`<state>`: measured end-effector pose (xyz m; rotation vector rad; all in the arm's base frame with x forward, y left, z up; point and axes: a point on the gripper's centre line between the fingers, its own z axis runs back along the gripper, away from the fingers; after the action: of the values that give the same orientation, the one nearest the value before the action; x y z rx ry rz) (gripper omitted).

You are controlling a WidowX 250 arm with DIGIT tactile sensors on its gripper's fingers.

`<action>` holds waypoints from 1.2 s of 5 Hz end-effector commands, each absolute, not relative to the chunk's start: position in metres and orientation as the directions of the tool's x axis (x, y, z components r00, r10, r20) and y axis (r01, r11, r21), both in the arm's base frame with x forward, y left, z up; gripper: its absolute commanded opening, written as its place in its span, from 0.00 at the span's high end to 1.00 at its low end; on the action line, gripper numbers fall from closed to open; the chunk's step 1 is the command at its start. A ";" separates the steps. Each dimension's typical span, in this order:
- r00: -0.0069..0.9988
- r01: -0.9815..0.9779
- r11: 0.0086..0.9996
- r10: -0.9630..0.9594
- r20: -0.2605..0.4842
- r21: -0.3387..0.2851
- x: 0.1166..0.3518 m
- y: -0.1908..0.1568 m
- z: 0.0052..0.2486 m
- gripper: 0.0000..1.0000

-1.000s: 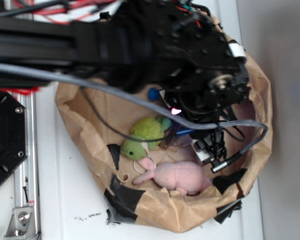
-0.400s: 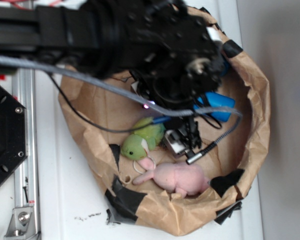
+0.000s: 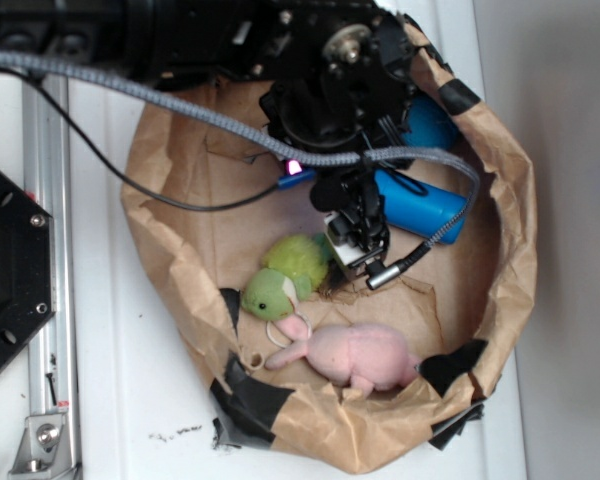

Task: Grab the wood chip.

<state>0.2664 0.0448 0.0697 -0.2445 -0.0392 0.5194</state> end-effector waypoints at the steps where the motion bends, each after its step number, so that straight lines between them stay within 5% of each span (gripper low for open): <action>1: 0.864 -0.481 0.839 0.503 0.023 -0.254 0.266 0.051 0.080 0.00; 3: 0.907 -0.417 0.879 0.416 -0.056 -0.231 0.301 0.021 0.013 0.00; 5: 0.906 -0.422 0.878 0.396 -0.153 -0.226 0.292 0.008 0.011 0.00; 6: 0.896 -0.438 0.876 0.409 -0.172 -0.203 0.286 0.002 0.018 1.00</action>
<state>0.2915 0.0096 0.0192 -0.2402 0.1230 0.4743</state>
